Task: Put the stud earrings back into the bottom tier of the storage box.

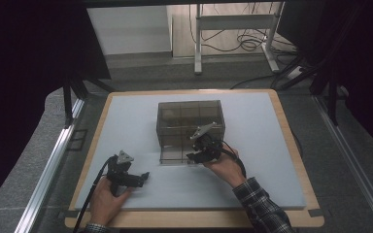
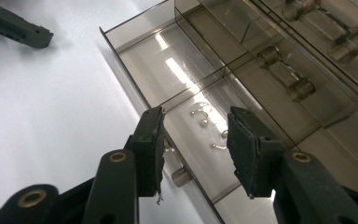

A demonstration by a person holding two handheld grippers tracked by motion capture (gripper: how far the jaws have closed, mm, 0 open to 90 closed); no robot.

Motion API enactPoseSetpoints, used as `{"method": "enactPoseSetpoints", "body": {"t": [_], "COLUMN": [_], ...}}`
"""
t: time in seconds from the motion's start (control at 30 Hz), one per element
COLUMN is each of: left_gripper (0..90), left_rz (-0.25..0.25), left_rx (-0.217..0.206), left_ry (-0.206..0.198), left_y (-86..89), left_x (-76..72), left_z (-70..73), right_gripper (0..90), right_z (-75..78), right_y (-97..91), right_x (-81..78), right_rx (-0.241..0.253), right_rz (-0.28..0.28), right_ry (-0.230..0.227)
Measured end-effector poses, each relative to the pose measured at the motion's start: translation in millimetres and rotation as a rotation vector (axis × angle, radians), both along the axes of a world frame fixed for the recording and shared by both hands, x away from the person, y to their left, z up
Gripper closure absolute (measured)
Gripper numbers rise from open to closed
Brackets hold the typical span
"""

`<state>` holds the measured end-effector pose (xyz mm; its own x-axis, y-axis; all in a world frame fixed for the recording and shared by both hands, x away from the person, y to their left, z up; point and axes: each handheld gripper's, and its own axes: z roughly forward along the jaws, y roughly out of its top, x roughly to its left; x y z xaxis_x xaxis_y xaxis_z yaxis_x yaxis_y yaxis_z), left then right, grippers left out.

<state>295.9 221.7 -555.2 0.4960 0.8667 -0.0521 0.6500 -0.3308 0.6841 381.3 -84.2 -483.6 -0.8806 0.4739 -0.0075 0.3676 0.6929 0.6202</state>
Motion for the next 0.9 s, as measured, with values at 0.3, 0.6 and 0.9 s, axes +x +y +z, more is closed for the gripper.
{"method": "enactPoseSetpoints", "body": {"t": [0.3,0.6,0.9], "left_gripper": [0.0,0.0,0.0], "left_rz": [-0.002,-0.002,-0.001], "left_rx": [0.002,0.002,0.000], "left_ry": [-0.001,-0.001,-0.002], "left_y": [0.2,0.2,0.0], "left_x": [0.2,0.2,0.2], "left_z": [0.0,0.0,-0.1], "right_gripper": [44.7,27.8,17.5], "right_z": [0.2,-4.2,-2.1], "right_y": [-7.1,-13.0,-24.4], "right_x": [-4.6,-9.8,-21.7], "right_rx": [-0.006,-0.019,-0.008], "right_rz": [0.006,-0.005,-0.008], "right_ry": [-0.005,-0.003,-0.025]}}
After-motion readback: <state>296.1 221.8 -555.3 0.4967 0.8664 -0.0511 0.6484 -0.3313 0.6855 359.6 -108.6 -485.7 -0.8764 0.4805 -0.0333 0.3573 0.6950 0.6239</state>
